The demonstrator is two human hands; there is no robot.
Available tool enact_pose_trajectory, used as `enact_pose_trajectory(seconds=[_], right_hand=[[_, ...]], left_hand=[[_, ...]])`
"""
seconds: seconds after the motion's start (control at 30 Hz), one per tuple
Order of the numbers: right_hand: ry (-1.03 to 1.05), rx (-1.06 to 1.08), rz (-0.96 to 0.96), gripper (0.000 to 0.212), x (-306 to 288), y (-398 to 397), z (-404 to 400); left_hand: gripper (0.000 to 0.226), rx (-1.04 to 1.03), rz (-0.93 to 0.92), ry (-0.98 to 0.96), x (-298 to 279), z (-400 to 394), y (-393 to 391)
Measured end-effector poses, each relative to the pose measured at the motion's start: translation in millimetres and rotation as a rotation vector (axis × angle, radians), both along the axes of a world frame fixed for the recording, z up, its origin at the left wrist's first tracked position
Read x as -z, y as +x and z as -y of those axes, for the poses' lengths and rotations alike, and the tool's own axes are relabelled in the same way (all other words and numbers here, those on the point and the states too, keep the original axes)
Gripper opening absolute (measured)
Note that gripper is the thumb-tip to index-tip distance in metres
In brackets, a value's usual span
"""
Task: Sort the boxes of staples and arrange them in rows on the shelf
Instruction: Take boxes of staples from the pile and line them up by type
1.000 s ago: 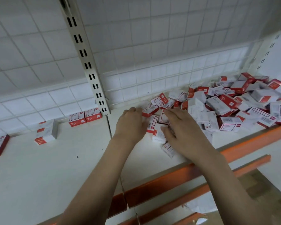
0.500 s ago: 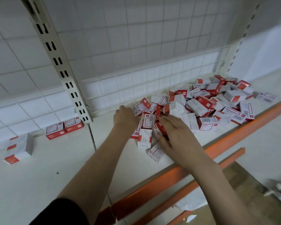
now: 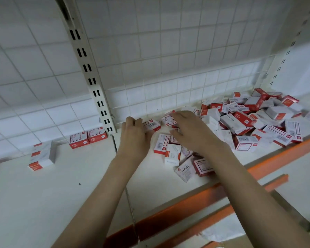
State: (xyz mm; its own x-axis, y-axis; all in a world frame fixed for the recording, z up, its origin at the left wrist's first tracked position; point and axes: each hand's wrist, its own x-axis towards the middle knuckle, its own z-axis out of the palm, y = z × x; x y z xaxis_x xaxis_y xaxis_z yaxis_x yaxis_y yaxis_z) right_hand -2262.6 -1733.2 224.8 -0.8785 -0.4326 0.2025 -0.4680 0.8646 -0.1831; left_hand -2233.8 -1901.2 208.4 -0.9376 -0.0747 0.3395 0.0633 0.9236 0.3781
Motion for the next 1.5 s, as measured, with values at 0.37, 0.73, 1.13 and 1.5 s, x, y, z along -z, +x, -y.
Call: enact_pose_trajectory(seconds=[0.37, 0.73, 1.13, 1.5], right_hand=[[0.351, 0.0, 0.038, 0.046, 7.1, -79.1, 31.5], [0.212, 0.181, 0.041, 0.031, 18.6, -79.2, 29.3], [-0.472, 0.001, 0.182, 0.043, -2.1, 13.3, 41.8], [-0.749, -0.069, 0.363, 0.031, 15.9, 62.0, 111.4]], left_hand=[[0.038, -0.014, -0.217, 0.12, -5.1, 28.1, 62.8], [0.033, -0.044, -0.282, 0.265, 5.4, 25.5, 88.1], [0.031, -0.146, -0.244, 0.487, 30.4, 23.1, 112.0], [0.032, -0.179, -0.297, 0.446, 26.5, 94.9, 144.3]])
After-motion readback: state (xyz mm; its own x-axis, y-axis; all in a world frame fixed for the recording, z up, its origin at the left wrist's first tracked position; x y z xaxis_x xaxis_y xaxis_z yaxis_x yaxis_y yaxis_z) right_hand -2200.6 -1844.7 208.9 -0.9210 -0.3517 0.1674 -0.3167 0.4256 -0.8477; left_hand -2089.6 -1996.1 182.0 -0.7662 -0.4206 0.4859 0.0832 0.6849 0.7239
